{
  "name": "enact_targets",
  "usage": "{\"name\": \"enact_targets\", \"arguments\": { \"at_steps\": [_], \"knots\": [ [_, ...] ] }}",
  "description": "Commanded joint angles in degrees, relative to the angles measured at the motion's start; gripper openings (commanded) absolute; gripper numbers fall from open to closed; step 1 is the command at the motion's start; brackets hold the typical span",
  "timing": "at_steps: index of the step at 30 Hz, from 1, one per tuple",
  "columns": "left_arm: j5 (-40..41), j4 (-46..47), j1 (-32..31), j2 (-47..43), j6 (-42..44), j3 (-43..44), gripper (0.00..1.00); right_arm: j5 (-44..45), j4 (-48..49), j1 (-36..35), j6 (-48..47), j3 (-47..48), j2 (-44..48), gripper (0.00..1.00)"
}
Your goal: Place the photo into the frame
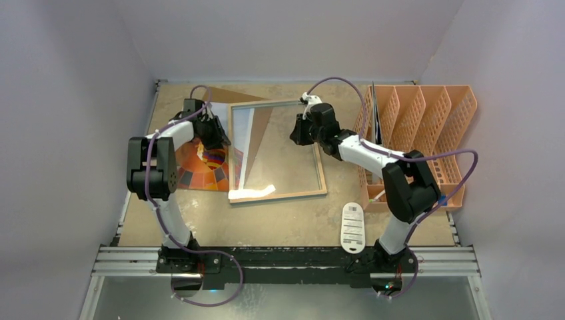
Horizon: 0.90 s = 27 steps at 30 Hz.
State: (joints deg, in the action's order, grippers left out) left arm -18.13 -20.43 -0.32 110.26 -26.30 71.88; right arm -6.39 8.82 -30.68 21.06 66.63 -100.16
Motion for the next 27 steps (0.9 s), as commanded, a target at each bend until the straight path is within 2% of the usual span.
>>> {"name": "enact_targets", "arguments": {
  "at_steps": [1, 8, 16, 27],
  "knots": [
    [1.34, -2.51, -0.28, 2.40, 2.37, 0.62, 0.38, 2.58, 0.85, -0.03, -3.16, 3.07, -1.36, 0.16],
    [2.20, -3.35, -0.29, 3.45, 3.72, 1.33, 0.38, 4.75, 0.34, 0.00, -5.84, 4.96, -3.23, 0.14],
    [3.01, -4.10, -0.30, 3.51, 4.77, 1.99, 0.39, 5.94, 0.37, 0.00, -8.16, 5.94, -0.99, 0.14],
    [1.21, -3.60, -0.30, 4.38, 4.56, 2.48, 0.41, -2.92, 3.40, 0.00, -6.86, 5.39, -3.54, 0.13]
  ]
}}
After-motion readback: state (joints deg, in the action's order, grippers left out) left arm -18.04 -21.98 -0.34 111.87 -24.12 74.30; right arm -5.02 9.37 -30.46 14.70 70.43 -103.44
